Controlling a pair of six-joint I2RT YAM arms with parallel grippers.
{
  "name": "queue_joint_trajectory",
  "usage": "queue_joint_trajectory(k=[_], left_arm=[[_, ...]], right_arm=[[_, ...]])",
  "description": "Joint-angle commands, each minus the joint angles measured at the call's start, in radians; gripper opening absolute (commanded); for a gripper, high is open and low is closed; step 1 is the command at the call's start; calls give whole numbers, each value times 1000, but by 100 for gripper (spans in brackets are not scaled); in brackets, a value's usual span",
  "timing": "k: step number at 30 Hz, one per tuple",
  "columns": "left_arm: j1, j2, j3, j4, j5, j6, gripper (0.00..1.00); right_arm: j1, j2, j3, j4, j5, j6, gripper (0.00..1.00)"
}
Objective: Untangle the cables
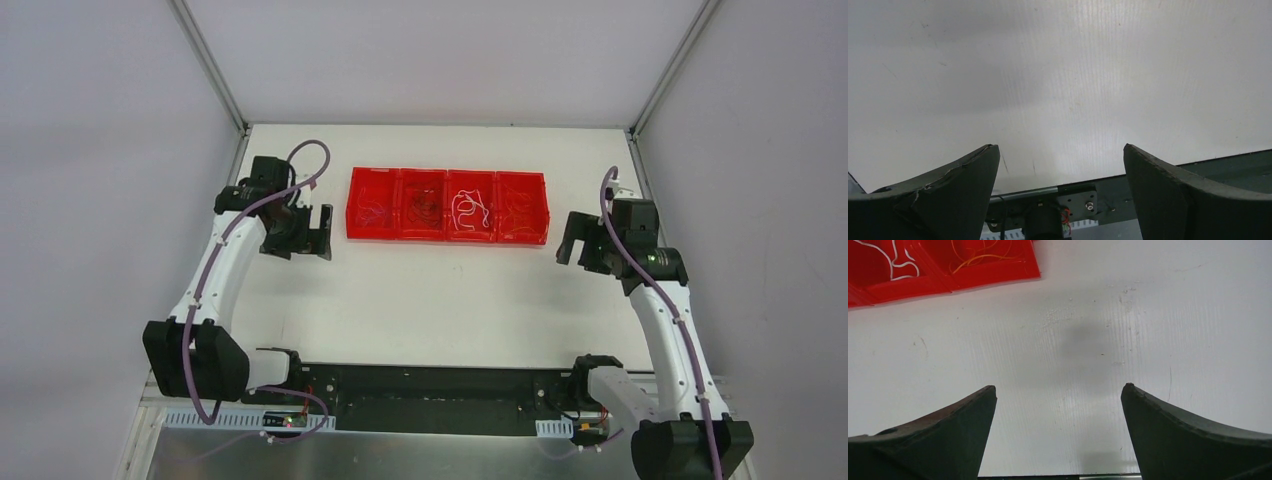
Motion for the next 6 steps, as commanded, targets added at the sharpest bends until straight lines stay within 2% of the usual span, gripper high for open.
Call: queue_joint_trajectory(k=[1, 6], left_arm=[[8, -4, -46, 19, 0, 54, 99], [8, -48, -61, 23, 31, 80, 99]], right_arm=[[-12, 39, -4, 23, 14, 22, 99], [-12, 57, -19, 46, -78, 58, 99]])
